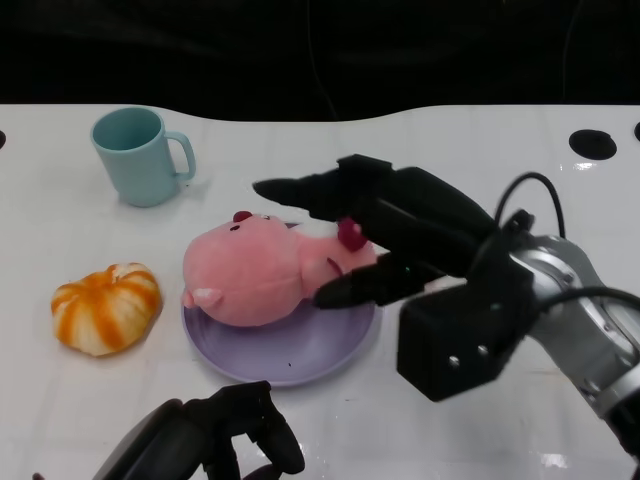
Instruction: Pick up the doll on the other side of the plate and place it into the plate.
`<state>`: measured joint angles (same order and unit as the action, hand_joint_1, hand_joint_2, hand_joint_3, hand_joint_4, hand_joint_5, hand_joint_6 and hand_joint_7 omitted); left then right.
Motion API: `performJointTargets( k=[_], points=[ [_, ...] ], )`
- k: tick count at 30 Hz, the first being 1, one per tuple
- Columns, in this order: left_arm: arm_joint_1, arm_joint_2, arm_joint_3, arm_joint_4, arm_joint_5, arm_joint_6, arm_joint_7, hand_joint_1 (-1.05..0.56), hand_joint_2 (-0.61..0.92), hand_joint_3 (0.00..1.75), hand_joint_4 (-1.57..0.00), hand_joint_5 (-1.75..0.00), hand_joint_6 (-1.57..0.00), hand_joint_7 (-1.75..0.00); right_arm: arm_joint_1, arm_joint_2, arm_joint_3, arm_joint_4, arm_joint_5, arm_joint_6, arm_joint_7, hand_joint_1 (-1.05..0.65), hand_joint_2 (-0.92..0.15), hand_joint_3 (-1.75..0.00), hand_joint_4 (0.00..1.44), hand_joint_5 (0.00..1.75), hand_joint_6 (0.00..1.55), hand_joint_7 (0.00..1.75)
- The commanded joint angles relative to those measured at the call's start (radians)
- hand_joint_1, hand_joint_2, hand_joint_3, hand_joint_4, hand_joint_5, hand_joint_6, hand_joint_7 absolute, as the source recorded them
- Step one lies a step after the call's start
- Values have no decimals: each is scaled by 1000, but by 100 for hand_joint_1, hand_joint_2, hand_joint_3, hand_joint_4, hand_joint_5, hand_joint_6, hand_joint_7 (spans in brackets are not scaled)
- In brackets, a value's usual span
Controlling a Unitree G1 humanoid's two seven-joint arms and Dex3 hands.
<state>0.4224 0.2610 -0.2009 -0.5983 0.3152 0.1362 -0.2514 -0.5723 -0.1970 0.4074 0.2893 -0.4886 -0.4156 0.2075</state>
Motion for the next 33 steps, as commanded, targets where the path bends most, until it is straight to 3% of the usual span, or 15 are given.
performJointTargets(
  k=[1, 4, 6, 10, 15, 18, 19, 21, 24, 29, 33],
  points=[
    [4, 7, 3, -9, -1, 1, 2, -24, 73, 79, -69, -175, -65, -126, 82, -26, -53, -61, 63, -49, -28, -59, -92, -18, 38, 90, 55, 21],
    [3, 5, 4, 0, -4, -1, 4, -25, 74, 79, -69, -175, -66, -126, 170, -36, -91, -112, 120, -81, -30, -54, -92, -19, 43, 111, 64, 32],
    [-4, 7, 8, 10, -9, -8, 4, -25, 74, 78, -69, -175, -66, -126, 215, -41, -113, -137, 160, -96, -22, -50, -92, -19, 49, 120, 64, 51],
    [-15, 6, 16, 22, -25, -9, -1, -25, 75, 77, -68, -175, -66, -126, 295, -58, -149, -195, 247, -76, 22, -41, -92, -13, 58, 127, 62, 74],
    [-30, 11, 20, 40, -32, -18, 3, -24, 75, 76, -68, -175, -66, -126, 388, -88, -209, -224, 332, -107, 46, -13, -86, -12, 67, 133, 71, 87],
    [-34, 14, 23, 53, -39, -28, 4, -24, 75, 76, -67, -174, -66, -126, 433, -99, -236, -255, 364, -93, 58, -5, -47, -88, 76, 132, 79, 91],
    [-35, 15, 24, 55, -40, -30, 4, -24, 75, 76, -67, -175, -66, -126, 446, -102, -243, -268, 372, -85, 64, -3, -42, -99, 78, 131, 81, 91],
    [-37, 17, 26, 61, -41, -38, 3, -24, 75, 75, -67, -175, -66, -125, 480, -112, -262, -299, 381, -69, 73, 1, -38, -112, 82, 130, 85, 93],
    [-37, 20, 26, 63, -40, -41, 0, -24, 76, 75, -66, -174, -66, -125, 530, -142, -289, -352, 400, -43, 101, 6, -40, -117, 87, 142, 89, 95],
    [-36, 21, 29, 59, -41, -37, -2, -24, 77, 73, -67, -174, -67, -125, 603, -202, -325, -489, 423, 102, 169, 9, -42, -129, 89, 139, 89, 100],
    [-36, 27, 37, 57, -40, -37, -4, -25, 78, 71, -67, -175, -67, -124, 637, -211, -339, -550, 433, 198, 191, 13, -37, -135, 91, 143, 89, 111]
  ],
)
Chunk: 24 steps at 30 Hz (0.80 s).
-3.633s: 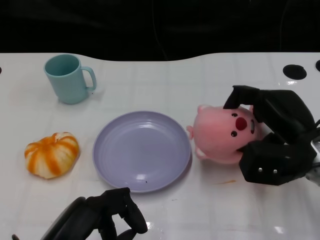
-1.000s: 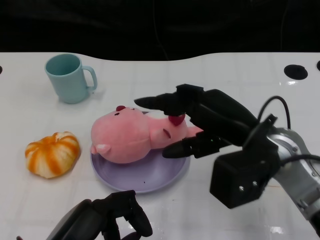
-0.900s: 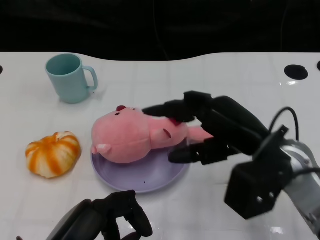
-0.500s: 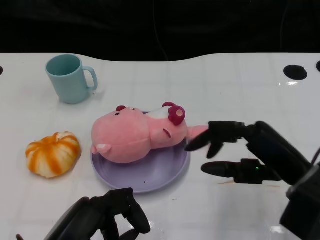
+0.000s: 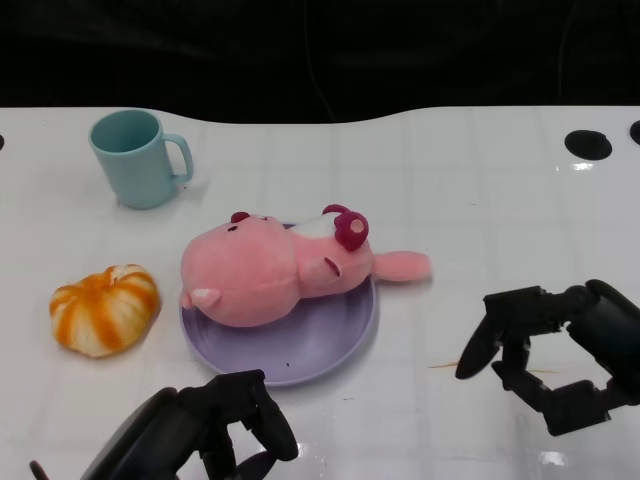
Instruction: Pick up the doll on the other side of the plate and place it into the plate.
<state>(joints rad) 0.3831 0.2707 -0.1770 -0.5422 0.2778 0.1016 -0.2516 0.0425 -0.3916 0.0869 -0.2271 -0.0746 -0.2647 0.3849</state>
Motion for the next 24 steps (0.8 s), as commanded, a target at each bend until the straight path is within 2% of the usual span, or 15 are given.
performJointTargets(
  k=[1, 5, 9, 24],
  points=[
    [4, 19, 16, 4, -6, -6, -5, -25, 78, 71, -67, -175, -67, -124, 25, -14, -18, -33, 15, 53, 11, 13, -35, -138, 91, 149, 89, 115],
    [7, 21, 25, 15, -19, -24, -5, -25, 78, 71, -66, -175, -66, -124, 24, -12, -13, 13, 6, 33, 10, 11, -32, -144, 88, 171, 82, 138],
    [7, 20, 28, 23, -16, -39, 0, -27, 78, 70, -64, -174, -66, -124, 13, -11, -10, 67, 1, 11, 9, 7, -32, -143, 88, 174, 79, 149],
    [13, 17, 49, 52, -25, -77, 3, -26, 79, 71, -65, -174, -65, -129, -22, 5, 14, 175, -28, -40, 8, 1, -31, -144, 87, 175, 75, 152]
  ],
)
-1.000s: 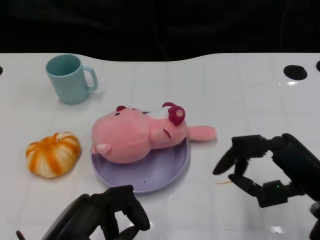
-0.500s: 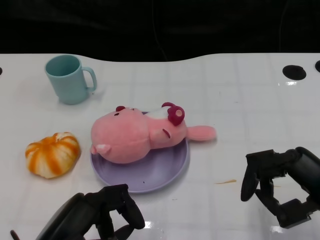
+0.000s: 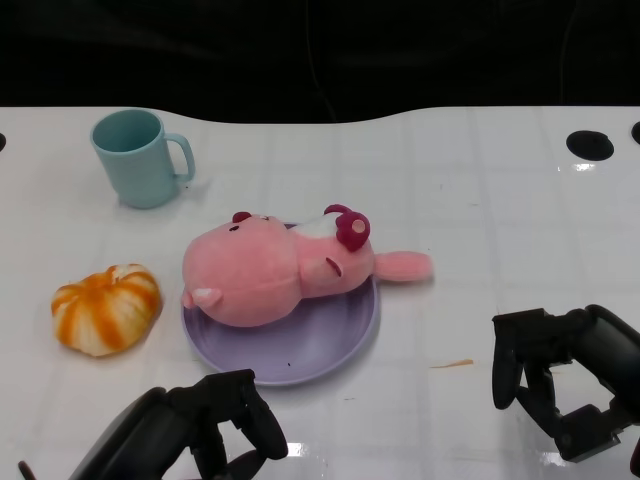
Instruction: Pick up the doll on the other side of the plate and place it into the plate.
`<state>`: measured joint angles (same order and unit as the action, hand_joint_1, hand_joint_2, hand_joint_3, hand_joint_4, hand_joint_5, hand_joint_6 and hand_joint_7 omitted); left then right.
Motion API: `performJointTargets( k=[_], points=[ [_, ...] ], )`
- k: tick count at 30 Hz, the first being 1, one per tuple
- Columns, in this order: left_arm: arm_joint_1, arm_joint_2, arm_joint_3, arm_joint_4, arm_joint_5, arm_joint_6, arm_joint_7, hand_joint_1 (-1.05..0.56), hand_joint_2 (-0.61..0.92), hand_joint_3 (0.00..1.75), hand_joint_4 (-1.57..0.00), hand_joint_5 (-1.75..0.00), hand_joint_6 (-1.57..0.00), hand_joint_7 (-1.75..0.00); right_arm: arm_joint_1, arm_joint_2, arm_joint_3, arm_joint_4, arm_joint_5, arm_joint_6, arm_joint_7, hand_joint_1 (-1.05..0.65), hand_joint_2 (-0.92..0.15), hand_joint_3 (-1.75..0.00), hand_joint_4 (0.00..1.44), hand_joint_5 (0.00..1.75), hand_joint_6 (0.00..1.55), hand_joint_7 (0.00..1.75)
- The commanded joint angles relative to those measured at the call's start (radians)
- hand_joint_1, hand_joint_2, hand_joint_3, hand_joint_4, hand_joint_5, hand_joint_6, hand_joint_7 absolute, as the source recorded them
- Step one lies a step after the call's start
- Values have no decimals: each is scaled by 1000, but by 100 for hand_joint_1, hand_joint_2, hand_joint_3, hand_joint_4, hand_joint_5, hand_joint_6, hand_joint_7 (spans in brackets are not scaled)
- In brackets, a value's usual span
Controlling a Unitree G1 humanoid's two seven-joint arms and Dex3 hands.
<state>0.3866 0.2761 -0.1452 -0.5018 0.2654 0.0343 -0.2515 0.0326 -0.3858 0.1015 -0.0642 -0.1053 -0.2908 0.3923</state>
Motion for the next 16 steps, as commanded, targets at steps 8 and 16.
performJointTargets(
  k=[8, 16],
  points=[
    [21, 14, 27, 21, -36, -24, -3, -25, 81, 72, -63, -175, -60, -140, -9, -1, 6, 1, -11, -8, -3, -1, -31, -143, 87, 175, 76, 151],
    [27, 17, 27, 12, -30, -29, -3, -26, 80, 71, -66, -175, -58, -142, -3, 0, 7, -27, -20, 19, -2, 1, -31, -143, 88, 175, 76, 150]
  ],
)
